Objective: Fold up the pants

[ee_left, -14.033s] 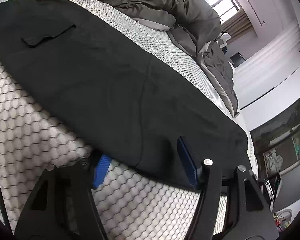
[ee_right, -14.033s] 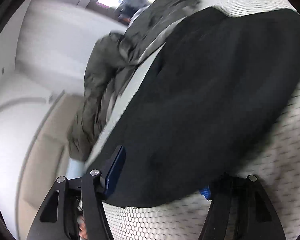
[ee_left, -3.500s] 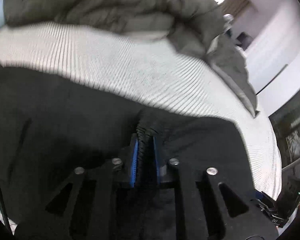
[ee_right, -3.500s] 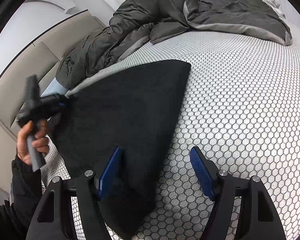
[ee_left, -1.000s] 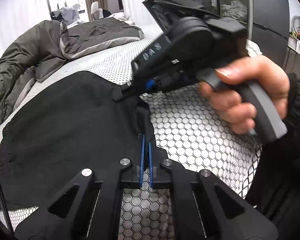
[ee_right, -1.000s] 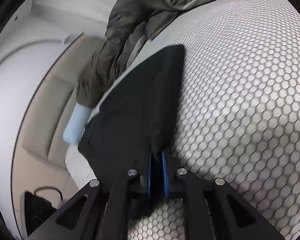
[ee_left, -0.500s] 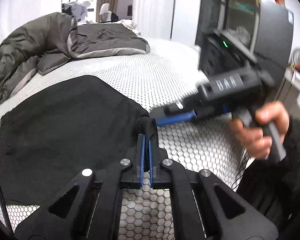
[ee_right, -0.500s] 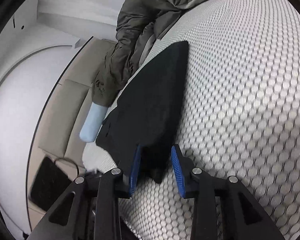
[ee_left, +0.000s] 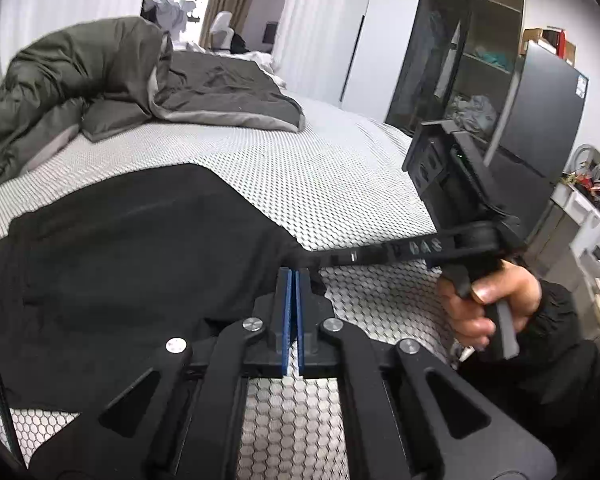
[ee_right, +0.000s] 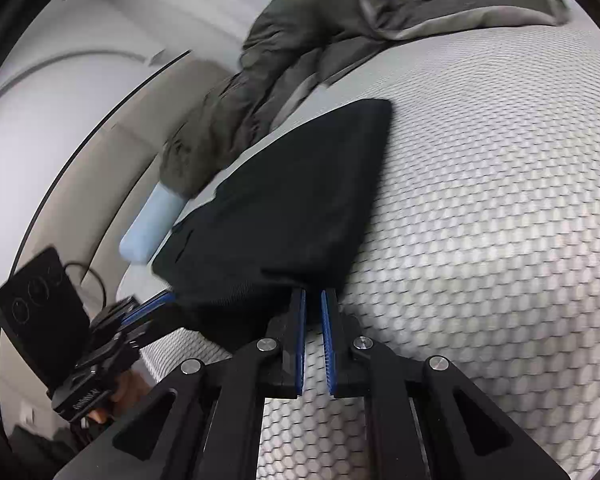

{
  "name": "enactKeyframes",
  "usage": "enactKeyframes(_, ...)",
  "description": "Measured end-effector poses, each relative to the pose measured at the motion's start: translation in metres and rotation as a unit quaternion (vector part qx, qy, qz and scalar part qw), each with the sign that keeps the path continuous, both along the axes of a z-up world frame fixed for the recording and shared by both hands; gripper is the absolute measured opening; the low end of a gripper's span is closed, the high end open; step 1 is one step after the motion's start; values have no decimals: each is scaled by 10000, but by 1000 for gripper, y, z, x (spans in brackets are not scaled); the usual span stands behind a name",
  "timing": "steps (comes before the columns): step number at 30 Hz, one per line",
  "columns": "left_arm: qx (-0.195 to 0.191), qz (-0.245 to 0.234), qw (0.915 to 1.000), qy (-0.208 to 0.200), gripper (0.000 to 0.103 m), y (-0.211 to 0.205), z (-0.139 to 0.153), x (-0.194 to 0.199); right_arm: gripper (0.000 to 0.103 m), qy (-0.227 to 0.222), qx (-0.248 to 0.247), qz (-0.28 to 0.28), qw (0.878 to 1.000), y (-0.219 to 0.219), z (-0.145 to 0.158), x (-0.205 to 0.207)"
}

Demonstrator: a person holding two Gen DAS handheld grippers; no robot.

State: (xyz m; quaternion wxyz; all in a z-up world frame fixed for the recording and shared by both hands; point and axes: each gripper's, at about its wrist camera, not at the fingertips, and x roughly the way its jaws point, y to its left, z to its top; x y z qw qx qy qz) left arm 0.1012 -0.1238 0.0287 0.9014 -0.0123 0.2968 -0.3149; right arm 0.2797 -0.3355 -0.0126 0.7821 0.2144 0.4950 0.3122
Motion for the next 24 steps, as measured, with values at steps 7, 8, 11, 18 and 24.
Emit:
enactKeyframes(7,-83,-411,9991,4,0,-2,-1,-9,17,225,522,-344,9978,-24,-1,2)
enactKeyframes(8,-161,-540,9984,-13,0,-3,0,-10,18,218,698,-325,9968,-26,1,1)
enactKeyframes(11,-203,-675,9974,-140,0,-6,7,-16,36,286,1178,-227,9924,-30,3,-2)
enactKeyframes(18,75,305,9988,367,0,0,-20,27,27,431,928,287,9943,4,-6,-11)
enactKeyframes(24,556,761,9908,975,1,1,-57,55,4,609,491,487,9957,14,-20,-29)
